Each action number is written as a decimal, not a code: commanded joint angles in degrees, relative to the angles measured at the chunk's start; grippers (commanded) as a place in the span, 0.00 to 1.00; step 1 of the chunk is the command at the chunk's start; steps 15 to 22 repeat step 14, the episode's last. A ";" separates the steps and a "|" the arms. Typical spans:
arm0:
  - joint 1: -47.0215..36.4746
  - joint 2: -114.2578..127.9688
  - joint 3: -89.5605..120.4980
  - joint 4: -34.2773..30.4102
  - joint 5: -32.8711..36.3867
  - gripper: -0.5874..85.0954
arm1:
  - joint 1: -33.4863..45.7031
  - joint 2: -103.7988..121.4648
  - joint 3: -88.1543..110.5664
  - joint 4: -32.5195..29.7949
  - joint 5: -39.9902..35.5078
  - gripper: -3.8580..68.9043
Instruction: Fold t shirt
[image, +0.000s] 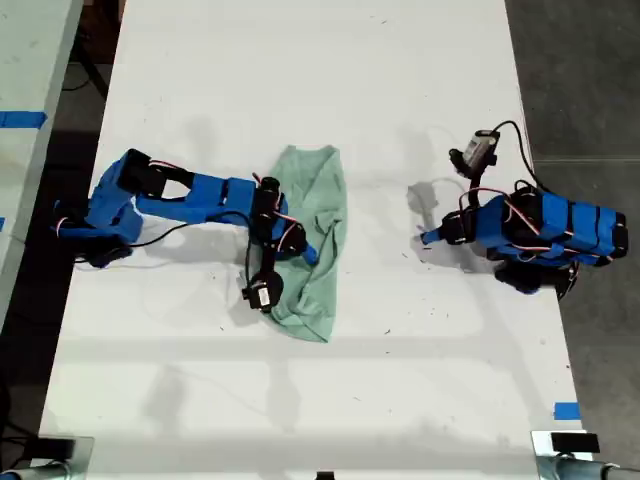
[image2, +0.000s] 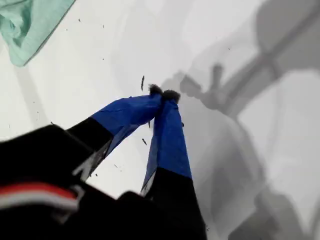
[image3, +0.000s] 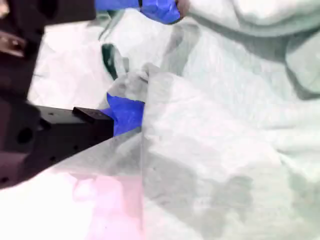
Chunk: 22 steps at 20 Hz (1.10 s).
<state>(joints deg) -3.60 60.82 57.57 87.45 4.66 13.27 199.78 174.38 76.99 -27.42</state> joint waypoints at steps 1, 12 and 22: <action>1.85 11.51 -1.49 2.37 -4.75 0.29 | 0.62 0.97 3.69 -0.44 -0.44 0.05; -4.22 53.26 63.02 -2.72 -19.69 0.04 | 0.53 0.97 3.69 -0.44 -0.62 0.05; -2.55 60.47 71.89 -6.94 -21.01 0.01 | 0.53 0.97 3.69 -0.44 -0.53 0.05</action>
